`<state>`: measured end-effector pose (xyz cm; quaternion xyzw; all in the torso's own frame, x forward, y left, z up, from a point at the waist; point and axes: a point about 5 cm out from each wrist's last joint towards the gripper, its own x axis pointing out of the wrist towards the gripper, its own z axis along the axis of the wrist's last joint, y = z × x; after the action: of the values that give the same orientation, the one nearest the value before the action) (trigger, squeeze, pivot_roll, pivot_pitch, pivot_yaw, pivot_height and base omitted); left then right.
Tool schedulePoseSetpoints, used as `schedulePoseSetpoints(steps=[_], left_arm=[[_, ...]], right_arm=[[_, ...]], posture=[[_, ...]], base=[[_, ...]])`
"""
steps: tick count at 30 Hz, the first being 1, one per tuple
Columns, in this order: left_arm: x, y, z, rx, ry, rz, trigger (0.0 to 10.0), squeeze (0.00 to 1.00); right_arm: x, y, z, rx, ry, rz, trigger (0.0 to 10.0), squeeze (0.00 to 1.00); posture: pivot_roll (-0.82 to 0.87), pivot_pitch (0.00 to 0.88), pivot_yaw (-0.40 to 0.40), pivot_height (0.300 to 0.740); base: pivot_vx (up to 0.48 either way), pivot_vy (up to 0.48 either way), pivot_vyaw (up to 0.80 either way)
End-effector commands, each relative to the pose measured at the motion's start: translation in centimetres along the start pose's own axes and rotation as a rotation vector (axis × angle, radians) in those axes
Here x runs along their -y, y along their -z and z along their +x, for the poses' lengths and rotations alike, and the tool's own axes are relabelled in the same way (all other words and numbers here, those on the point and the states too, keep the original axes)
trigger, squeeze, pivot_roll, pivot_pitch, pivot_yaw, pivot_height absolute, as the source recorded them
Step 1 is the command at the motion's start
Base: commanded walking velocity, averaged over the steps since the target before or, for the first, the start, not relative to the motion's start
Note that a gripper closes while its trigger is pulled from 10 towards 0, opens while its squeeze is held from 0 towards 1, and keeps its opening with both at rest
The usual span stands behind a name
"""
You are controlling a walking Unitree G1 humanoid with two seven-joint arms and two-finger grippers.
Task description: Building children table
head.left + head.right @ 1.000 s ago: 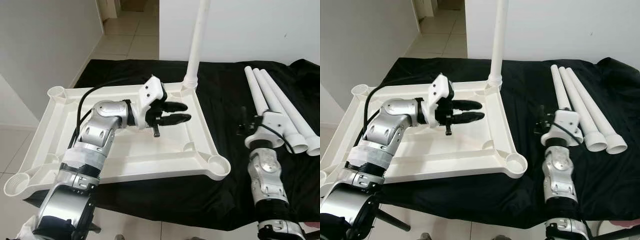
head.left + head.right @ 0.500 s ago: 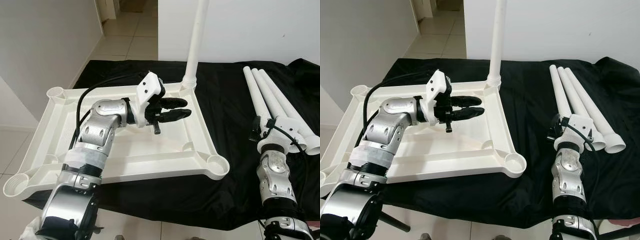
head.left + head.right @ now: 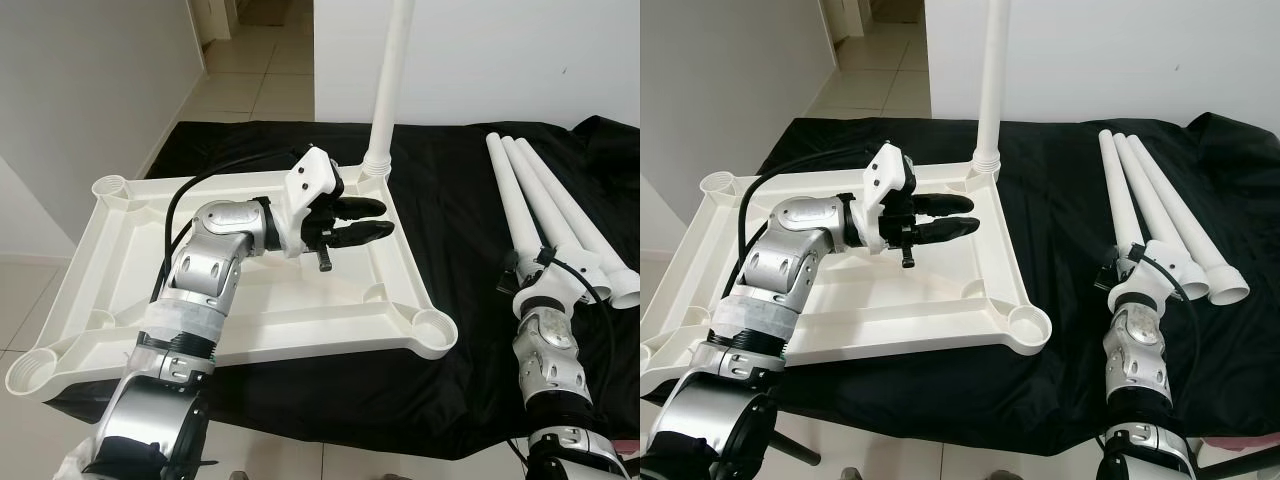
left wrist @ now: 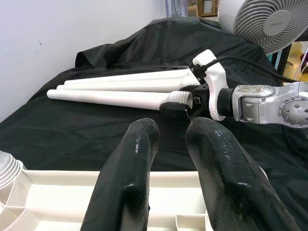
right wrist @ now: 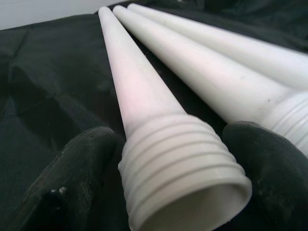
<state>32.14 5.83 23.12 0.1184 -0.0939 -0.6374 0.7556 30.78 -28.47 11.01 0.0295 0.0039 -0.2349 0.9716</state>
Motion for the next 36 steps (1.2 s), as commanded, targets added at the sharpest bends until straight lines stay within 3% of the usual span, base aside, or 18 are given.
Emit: schedulePoseSetpoints(steps=[1,11,22,23,24,25,31,32,33,34,35,36], left_arm=[[-1.6,0.5,-0.4,-0.015,-0.338,-0.022,10.0,0.0],[-1.7,0.4,-0.3,-0.014,-0.356,-0.02,10.0,0.0],[-1.9,0.3,-0.5,-0.013,-0.377,-0.02,10.0,0.0],[-1.9,0.3,-0.5,-0.013,-0.381,-0.021,10.0,0.0],[-1.9,0.3,-0.5,-0.013,-0.381,-0.021,10.0,0.0],[-1.9,0.3,-0.5,-0.012,-0.384,-0.021,10.0,0.0],[-2.1,0.2,-0.4,-0.007,-0.393,-0.023,10.0,0.0],[-2.1,0.2,-0.4,-0.006,-0.398,-0.023,10.0,0.0],[-2.1,0.2,-0.4,-0.006,-0.398,-0.023,10.0,0.0],[-2.1,0.3,-0.4,-0.005,-0.402,-0.023,10.0,0.0],[-2.2,0.3,-0.4,-0.004,-0.407,-0.025,10.0,0.0],[-2.2,0.3,-0.5,-0.004,-0.411,-0.027,10.0,0.0]], right_arm=[[0.1,0.2,0.3,-0.03,-0.024,0.023,10.0,0.0],[-0.5,0.3,1.3,-0.079,-0.13,0.033,10.0,0.0],[-1.5,1.2,1.2,-0.126,-0.212,0.025,9.7,0.0],[-1.7,1.4,1.1,-0.133,-0.229,0.017,3.6,0.0],[-1.7,1.4,1.1,-0.133,-0.229,0.017,3.6,0.0],[-1.7,1.6,1.0,-0.136,-0.239,0.01,0.0,0.0],[-2.0,1.9,0.9,-0.142,-0.268,0.004,0.0,0.0],[-2.0,2.0,0.8,-0.143,-0.273,0.003,3.2,0.0],[-2.0,2.0,0.8,-0.143,-0.273,0.003,3.2,0.0],[-2.2,2.0,0.7,-0.138,-0.289,0.0,4.6,0.0],[-2.4,1.9,0.6,-0.12,-0.307,-0.003,10.0,0.0],[-2.6,1.9,0.5,-0.107,-0.32,-0.004,10.0,0.0]], posture=[[-0.11,0.0,0.065,0.74],[-0.1,0.0,0.063,0.74],[-0.09,0.0,0.058,0.74],[-0.09,0.0,0.058,0.74],[-0.09,0.0,0.058,0.74],[-0.1,0.0,0.058,0.74],[-0.1,0.0,0.056,0.74],[-0.1,0.0,0.055,0.74],[-0.1,0.0,0.055,0.74],[-0.1,0.0,0.055,0.74],[-0.1,0.0,0.055,0.74],[-0.1,0.0,0.055,0.74]], base=[[0.0,0.0,0.0],[0.0,0.0,0.0],[0.0,0.0,0.0],[0.0,0.0,0.0],[0.0,0.0,0.0],[0.0,0.0,0.0],[0.0,0.0,0.0],[0.0,0.0,0.0],[0.0,0.0,0.0],[0.0,0.0,0.0],[0.0,0.0,0.0],[0.0,0.0,0.0]])
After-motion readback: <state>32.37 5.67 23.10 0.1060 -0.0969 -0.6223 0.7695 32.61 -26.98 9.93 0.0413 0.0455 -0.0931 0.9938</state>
